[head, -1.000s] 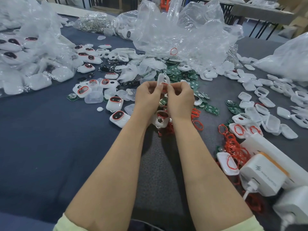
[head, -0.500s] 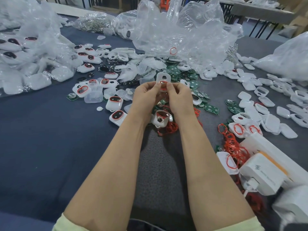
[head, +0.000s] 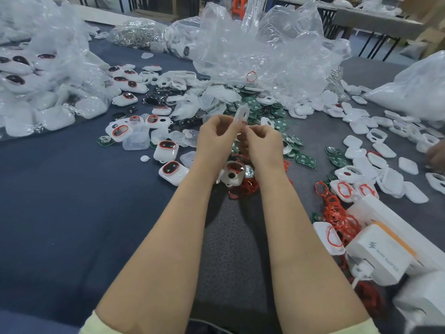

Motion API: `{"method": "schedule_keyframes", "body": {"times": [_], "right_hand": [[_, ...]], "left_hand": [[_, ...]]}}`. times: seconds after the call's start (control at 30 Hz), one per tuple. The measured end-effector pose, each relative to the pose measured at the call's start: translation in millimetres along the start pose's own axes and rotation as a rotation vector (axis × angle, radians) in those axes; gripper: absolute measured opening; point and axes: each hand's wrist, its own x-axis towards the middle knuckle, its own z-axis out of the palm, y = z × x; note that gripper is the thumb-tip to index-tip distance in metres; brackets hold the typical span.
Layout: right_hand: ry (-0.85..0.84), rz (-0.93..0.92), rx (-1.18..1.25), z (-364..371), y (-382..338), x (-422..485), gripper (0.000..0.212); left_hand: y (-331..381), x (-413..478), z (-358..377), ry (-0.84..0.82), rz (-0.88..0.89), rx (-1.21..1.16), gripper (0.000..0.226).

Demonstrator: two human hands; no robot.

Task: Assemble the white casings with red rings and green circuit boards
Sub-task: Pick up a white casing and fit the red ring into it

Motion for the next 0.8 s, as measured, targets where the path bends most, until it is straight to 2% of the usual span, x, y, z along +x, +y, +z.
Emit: {"method": "schedule_keyframes", "body": {"times": [0.1,0.23,0.37,0.5,0.6,0.73,0.8], "right_hand": [[-0.060,0.131,0.219,-2.2,-1.0,1.4,0.001],[-0.069,0.137,0.235,-2.6,-0.7,2.4,0.014],[-0.093,0.149,0.236,-5.9,-2.7,1.4,0.020],[-0.018,0.039,0.103,-4.2,-4.1,0.1,0.013],[0.084,-0.097,-0.045,-2.1,-2.8,-2.1,0.013],[0.096,-0.133,0.034,-2.8,-1.7,-3.2,0.010],[0.113,-0.117,0.081,-3.3,-1.8,-2.1,0.010]], "left_hand": [[-1.4,-1.1,0.8,-0.040,0.142,0.217,0.015],[-1.9,-3.2,0.5,-0.014,0.275,0.354,0.013],[-1.6,-1.5,-1.9,0.015,0.307,0.414,0.016],[0.8,-0.4,0.2,0.043,0.160,0.270,0.025],[0.9,1.2,-2.2,0.120,0.103,0.146,0.018],[2.0,1.4,-0.7,0.057,-0.136,-0.252,0.015],[2.6,1.8,1.1,0.031,-0.224,-0.378,0.017]]}}
